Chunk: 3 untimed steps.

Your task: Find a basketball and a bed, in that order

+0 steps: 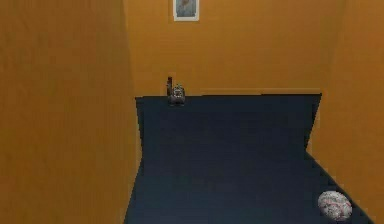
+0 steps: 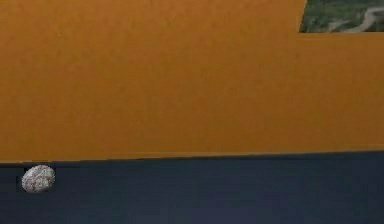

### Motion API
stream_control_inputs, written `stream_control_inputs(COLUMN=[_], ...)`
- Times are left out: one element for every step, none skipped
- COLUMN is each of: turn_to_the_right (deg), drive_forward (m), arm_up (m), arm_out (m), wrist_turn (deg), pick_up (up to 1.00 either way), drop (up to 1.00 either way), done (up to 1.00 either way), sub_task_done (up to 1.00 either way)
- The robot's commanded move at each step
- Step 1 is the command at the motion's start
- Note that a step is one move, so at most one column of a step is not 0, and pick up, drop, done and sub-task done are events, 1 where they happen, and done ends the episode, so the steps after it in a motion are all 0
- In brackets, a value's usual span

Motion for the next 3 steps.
stream_control_inputs(turn_to_the_right=[0.0, 0.0, 0.0], drive_forward=[1.00, 1.00, 0.30], arm_up=[0.00, 0.00, 0.00], arm_out=[0.00, 0.00, 0.00], wrist_turn=[0.0, 0.0, 0.0], pick_up=[0.00, 0.00, 0.00], drop=[0.00, 0.00, 0.00], done=[0.00, 0.00, 0.00], sub_task_done=[0.00, 0.00, 0.00])
